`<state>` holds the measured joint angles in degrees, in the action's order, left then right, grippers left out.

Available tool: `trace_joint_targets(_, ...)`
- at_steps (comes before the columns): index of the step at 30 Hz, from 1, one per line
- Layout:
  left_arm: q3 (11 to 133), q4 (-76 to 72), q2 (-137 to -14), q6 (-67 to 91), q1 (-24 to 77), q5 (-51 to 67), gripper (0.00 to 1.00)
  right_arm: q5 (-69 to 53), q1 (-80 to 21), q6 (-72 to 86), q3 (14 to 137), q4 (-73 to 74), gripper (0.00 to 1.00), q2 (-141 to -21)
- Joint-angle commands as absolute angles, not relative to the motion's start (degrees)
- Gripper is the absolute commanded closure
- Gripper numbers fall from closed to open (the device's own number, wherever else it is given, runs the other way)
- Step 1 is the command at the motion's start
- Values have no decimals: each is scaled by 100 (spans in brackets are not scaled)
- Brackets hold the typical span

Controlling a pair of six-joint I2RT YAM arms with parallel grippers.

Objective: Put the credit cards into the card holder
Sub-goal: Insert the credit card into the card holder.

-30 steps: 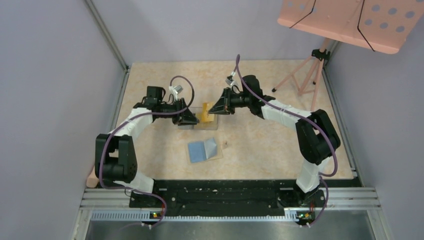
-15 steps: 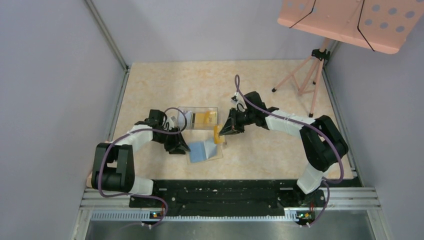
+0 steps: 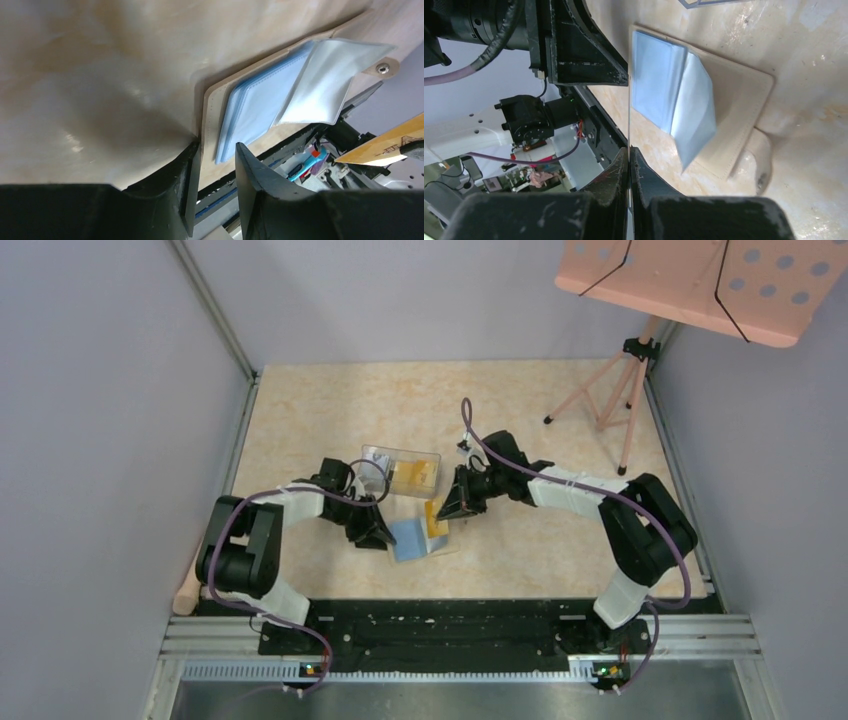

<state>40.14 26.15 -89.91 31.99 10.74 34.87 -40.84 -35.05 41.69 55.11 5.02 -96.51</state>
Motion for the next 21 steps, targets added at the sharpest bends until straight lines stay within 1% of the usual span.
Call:
trace_joint_targets(1, 4175, 2137, -9431, 3225, 1402, 3046, 62, -3964, -3568, 3996, 5445, 227, 100, -9572)
trace_joint_targets(8, 4354, 2231, -9593, 3179, 1551, 2920, 62, -3839, -3573, 3907, 5317, 63, 100, -9872)
trace_joint_targets(15, 4274, 2294, -9587, 3064, 1563, 2880, 62, -3956, -3579, 3763, 5393, 44, 100, -10282)
trace_joint_targets(21, 4182, 2280, -9625, 3000, 1590, 2840, 65, -4104, -3591, 3748, 5469, 37, 100, -10517)
